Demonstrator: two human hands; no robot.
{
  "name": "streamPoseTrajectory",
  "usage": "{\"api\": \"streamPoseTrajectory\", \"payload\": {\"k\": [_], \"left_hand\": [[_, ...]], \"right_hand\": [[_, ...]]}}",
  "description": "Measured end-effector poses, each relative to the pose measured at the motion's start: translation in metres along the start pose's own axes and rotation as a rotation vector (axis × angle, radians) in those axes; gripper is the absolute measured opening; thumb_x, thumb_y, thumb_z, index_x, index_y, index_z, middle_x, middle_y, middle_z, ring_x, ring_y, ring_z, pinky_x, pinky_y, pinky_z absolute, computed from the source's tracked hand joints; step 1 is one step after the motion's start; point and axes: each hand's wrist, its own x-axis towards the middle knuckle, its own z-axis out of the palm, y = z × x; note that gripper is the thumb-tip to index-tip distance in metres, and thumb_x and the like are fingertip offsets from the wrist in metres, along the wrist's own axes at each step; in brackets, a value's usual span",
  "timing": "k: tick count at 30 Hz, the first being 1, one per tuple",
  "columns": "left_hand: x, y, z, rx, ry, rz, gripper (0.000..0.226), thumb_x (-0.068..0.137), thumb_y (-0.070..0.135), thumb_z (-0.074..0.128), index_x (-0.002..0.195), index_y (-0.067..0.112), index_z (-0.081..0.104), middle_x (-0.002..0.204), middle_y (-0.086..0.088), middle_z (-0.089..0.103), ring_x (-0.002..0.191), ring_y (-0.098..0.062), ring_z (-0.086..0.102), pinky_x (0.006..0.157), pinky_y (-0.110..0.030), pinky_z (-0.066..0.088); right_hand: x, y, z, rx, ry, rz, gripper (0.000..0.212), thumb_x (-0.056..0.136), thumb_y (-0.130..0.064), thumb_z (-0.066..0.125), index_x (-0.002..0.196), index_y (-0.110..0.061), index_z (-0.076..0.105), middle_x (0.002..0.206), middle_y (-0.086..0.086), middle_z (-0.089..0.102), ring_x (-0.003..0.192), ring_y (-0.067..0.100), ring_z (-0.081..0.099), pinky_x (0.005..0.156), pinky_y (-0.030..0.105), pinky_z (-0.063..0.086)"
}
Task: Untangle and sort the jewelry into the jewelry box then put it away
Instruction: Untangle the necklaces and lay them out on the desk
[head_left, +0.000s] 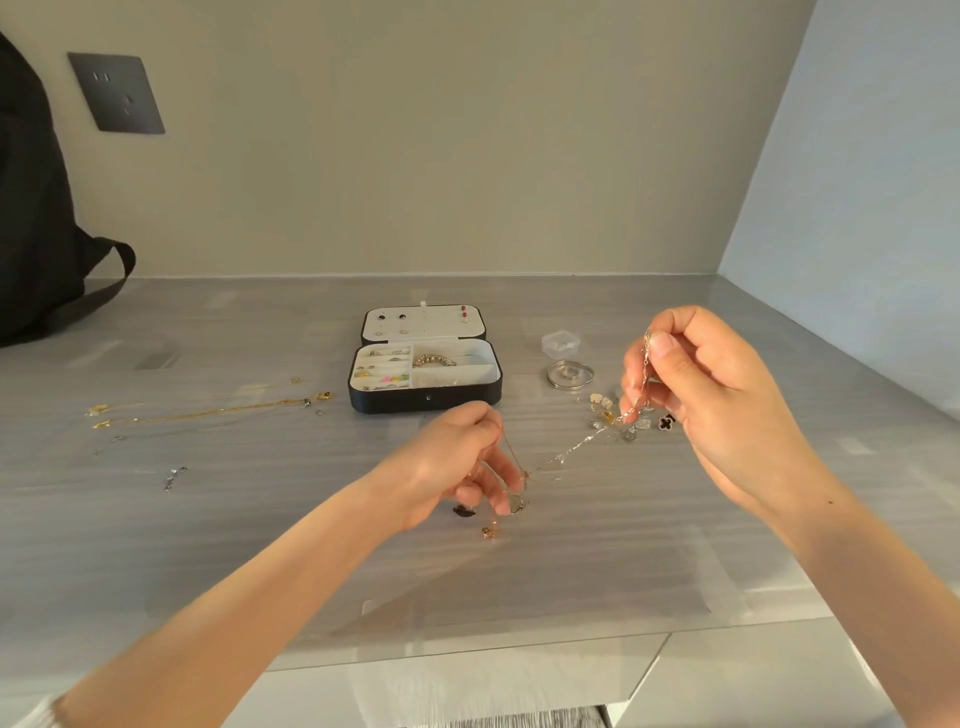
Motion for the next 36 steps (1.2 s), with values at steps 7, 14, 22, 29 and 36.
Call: {"api": "streamPoseTrajectory", "payload": {"k": [7, 14, 22, 29, 36], "left_hand": [[-0.007, 0.003, -0.009, 0.585, 0.053, 0.153, 0.026, 0.099, 0.028, 0.036, 0.079, 0.014, 0.045, 0.059, -0.003, 0.063, 0.039, -0.016, 0.054, 0.038, -0.018, 0.032], [0.013, -0.015, -0.024, 0.850, 0.190, 0.230, 0.027, 0.096, 0.033, 0.041, 0.077, 0.015, 0.048, 0.059, -0.001, 0.066, 0.038, -0.009, 0.054, 0.061, -0.033, 0.052], [0.029, -0.017, -0.028, 0.934, 0.314, 0.307, 0.025, 0.095, 0.034, 0.043, 0.076, 0.019, 0.048, 0.057, 0.007, 0.053, 0.066, -0.019, 0.064, 0.062, -0.033, 0.044], [0.038, -0.025, -0.031, 0.885, 0.360, 0.302, 0.026, 0.094, 0.035, 0.046, 0.077, 0.017, 0.054, 0.053, 0.005, 0.055, 0.053, -0.016, 0.057, 0.056, -0.030, 0.042], [0.038, -0.026, -0.037, 0.880, 0.401, 0.298, 0.026, 0.094, 0.036, 0.046, 0.072, 0.023, 0.048, 0.054, 0.006, 0.057, 0.056, -0.015, 0.057, 0.061, -0.031, 0.045]], "right_hand": [[-0.005, 0.007, -0.006, -0.023, 0.000, 0.035, 0.021, 0.099, -0.004, 0.035, 0.081, -0.010, 0.043, 0.061, -0.003, 0.054, 0.051, 0.015, 0.042, 0.047, 0.023, 0.035], [0.003, 0.042, 0.008, -0.230, -0.101, 0.164, 0.023, 0.098, -0.003, 0.036, 0.080, -0.015, 0.043, 0.063, -0.002, 0.055, 0.049, 0.008, 0.042, 0.047, 0.015, 0.034], [0.033, 0.071, 0.032, -0.547, -0.179, 0.159, 0.022, 0.096, -0.011, 0.039, 0.079, -0.025, 0.043, 0.070, -0.007, 0.059, 0.059, 0.010, 0.045, 0.059, 0.029, 0.036], [0.027, 0.083, 0.034, -0.809, -0.249, 0.164, 0.013, 0.094, -0.014, 0.045, 0.087, -0.024, 0.049, 0.078, -0.008, 0.062, 0.066, 0.007, 0.052, 0.055, 0.019, 0.034], [0.021, 0.078, 0.033, -0.921, -0.270, 0.141, 0.005, 0.087, -0.027, 0.057, 0.083, -0.029, 0.058, 0.068, -0.013, 0.056, 0.060, 0.000, 0.049, 0.051, 0.013, 0.030]]}}
